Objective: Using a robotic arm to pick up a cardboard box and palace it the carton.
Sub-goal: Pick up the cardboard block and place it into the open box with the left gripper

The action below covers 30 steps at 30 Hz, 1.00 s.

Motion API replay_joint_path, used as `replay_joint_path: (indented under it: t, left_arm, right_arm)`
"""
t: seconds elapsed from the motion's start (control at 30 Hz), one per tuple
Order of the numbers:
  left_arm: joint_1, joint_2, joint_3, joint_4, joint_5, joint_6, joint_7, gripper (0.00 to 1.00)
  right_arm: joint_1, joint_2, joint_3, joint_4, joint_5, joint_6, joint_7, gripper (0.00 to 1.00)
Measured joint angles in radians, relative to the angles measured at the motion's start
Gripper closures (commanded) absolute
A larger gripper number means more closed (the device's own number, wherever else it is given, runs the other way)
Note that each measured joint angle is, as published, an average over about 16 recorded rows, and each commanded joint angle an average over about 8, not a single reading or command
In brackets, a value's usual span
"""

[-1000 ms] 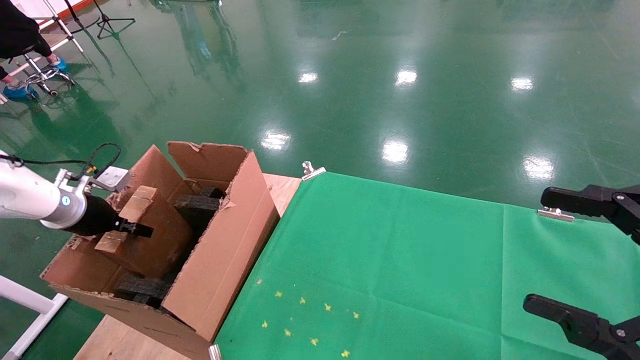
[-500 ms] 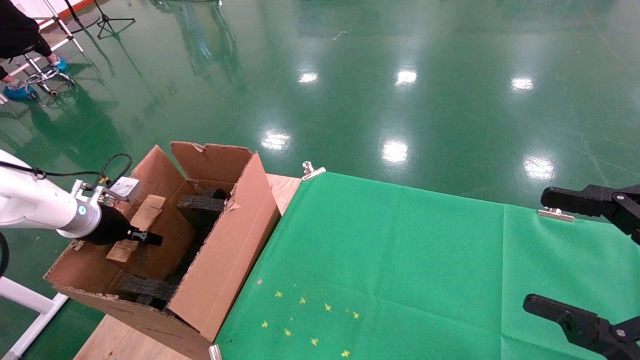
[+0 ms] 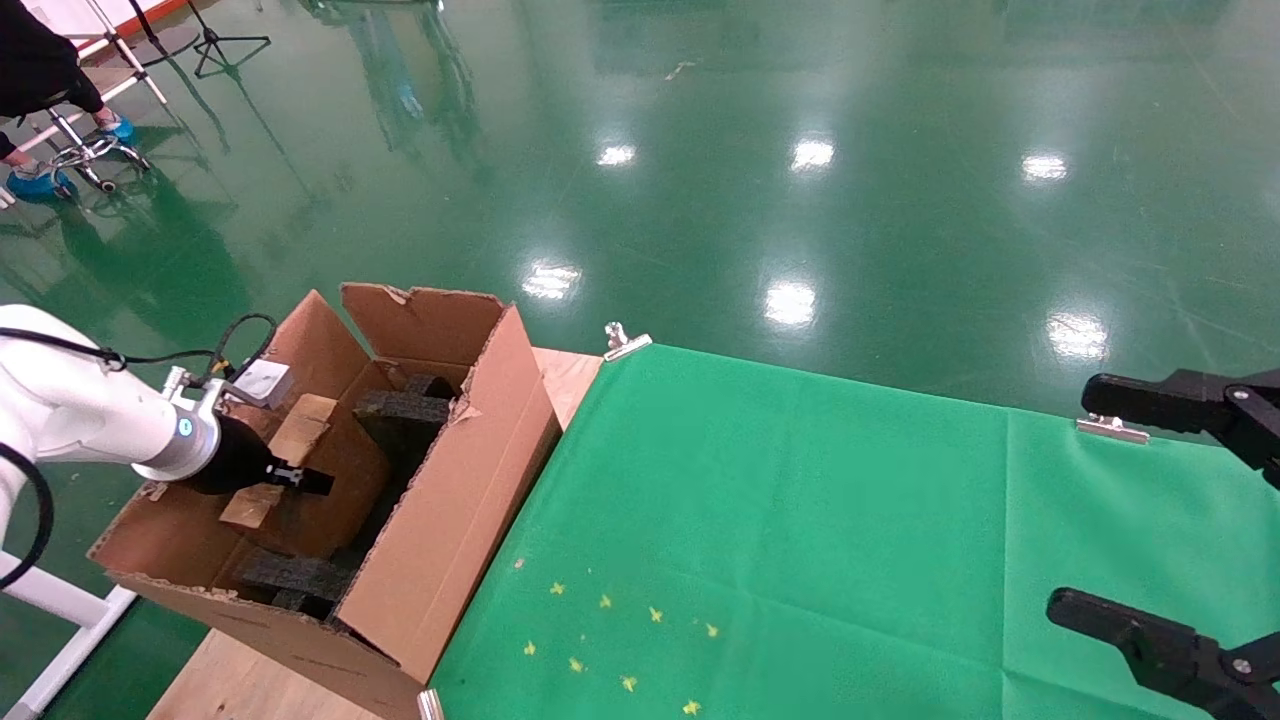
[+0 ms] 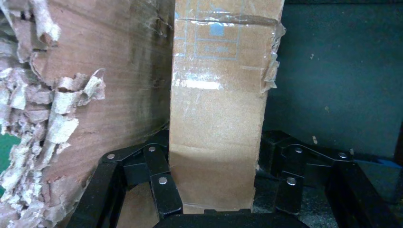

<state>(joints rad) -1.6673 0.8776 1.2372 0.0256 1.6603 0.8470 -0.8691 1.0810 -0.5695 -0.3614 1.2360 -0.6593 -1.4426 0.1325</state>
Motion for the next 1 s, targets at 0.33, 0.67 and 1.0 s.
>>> replay_joint_path:
  t: [0.33,0.67,1.0]
  left_arm:
    - [-0.014,-0.003,0.003,0.003,0.004,0.008,-0.001,0.0]
    - [-0.039,-0.004,0.009,0.008,0.012,0.018,0.0,0.0]
    - [-0.097,-0.015,-0.006,0.002,-0.01,0.034,0.005,0.0]
  right_arm:
    - [0.0,0.0,0.0,0.0,0.0,0.0,0.0,0.0]
    - [0.0,0.0,0.0,0.0,0.0,0.0,0.0,0.0]
    - [0.0,0.0,0.0,0.0,0.0,0.0,0.0,0.0]
